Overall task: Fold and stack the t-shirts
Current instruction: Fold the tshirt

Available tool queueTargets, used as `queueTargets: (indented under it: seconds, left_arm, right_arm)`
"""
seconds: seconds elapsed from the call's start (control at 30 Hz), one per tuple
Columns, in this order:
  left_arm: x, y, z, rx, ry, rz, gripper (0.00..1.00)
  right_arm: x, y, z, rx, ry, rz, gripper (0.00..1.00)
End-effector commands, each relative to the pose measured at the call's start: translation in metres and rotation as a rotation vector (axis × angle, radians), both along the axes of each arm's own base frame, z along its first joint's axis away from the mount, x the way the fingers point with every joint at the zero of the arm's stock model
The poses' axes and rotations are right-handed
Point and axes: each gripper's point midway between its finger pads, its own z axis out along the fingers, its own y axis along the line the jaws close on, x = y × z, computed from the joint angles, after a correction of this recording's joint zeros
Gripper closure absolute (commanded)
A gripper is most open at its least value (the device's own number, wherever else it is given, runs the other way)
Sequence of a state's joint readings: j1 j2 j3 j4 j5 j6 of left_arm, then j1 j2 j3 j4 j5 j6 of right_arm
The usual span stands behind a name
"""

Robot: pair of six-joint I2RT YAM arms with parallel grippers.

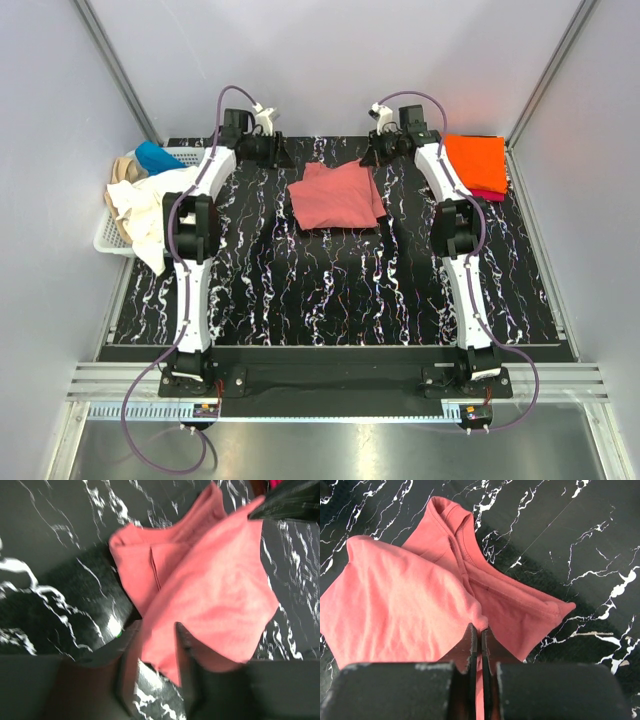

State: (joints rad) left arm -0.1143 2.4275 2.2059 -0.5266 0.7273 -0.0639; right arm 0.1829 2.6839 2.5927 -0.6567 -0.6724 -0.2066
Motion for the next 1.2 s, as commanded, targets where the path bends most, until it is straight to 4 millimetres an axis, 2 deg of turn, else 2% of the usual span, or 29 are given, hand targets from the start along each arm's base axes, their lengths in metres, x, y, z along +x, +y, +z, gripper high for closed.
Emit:
queueTargets:
  seconds: [0.0, 0.17, 0.3, 0.53, 0.7, 0.77, 0.8, 0.83, 0.87, 0.93, 0.97, 1.07, 1.17]
  left_arm:
    - [-0.013, -0.004, 0.017, -0.027, -0.038, -0.066, 0.55]
    - [-0.021, 0.004, -0.019, 0.033, 0.027, -0.057, 0.39]
    - [-0.020, 0.002, -0.031, 0.038, 0.039, -0.071, 0.37]
    - [-0.014, -0.013, -0.043, 0.035, 0.037, -0.096, 0.37]
    - [-0.013, -0.011, -0.047, 0.068, 0.042, -0.077, 0.37]
    - [-0.013, -0.012, -0.047, 0.069, 0.041, -0.077, 0.39]
    - [-0.013, -0.013, -0.049, 0.070, 0.042, -0.078, 0.44]
    - [-0.013, -0.014, -0.048, 0.070, 0.042, -0.080, 0.51]
    - [-0.013, -0.015, -0.048, 0.062, 0.041, -0.086, 0.73]
    - [-0.010, -0.019, -0.038, 0.043, 0.033, -0.083, 0.87]
    - [-0.009, -0.021, -0.031, 0.033, 0.026, -0.082, 0.98]
    - [0.005, -0.018, 0.007, 0.030, -0.035, -0.025, 1.00]
    - [0.011, -0.020, 0.060, 0.005, -0.125, 0.003, 1.00]
  right_arm:
    - [0.004, -0.004, 0.061, 0.011, -0.130, 0.003, 1.00]
    - [-0.001, -0.002, 0.053, 0.029, -0.087, 0.004, 1.00]
    - [0.000, -0.001, 0.049, 0.037, -0.078, 0.004, 1.00]
    - [0.000, -0.001, 0.043, 0.035, -0.069, 0.002, 1.00]
    - [0.000, -0.001, 0.043, 0.034, -0.070, 0.002, 1.00]
    - [0.001, 0.000, 0.045, 0.035, -0.075, 0.002, 1.00]
    - [0.001, -0.001, 0.045, 0.036, -0.074, 0.000, 1.00]
    - [0.001, 0.000, 0.045, 0.040, -0.071, 0.002, 1.00]
    - [0.001, 0.000, 0.045, 0.044, -0.069, 0.001, 1.00]
    - [0.001, 0.000, 0.045, 0.045, -0.068, -0.002, 1.00]
    - [0.002, 0.001, 0.045, 0.044, -0.070, -0.005, 1.00]
    - [0.011, -0.001, 0.061, 0.048, -0.099, -0.049, 1.00]
    - [0.016, -0.007, 0.100, 0.060, -0.171, -0.080, 1.00]
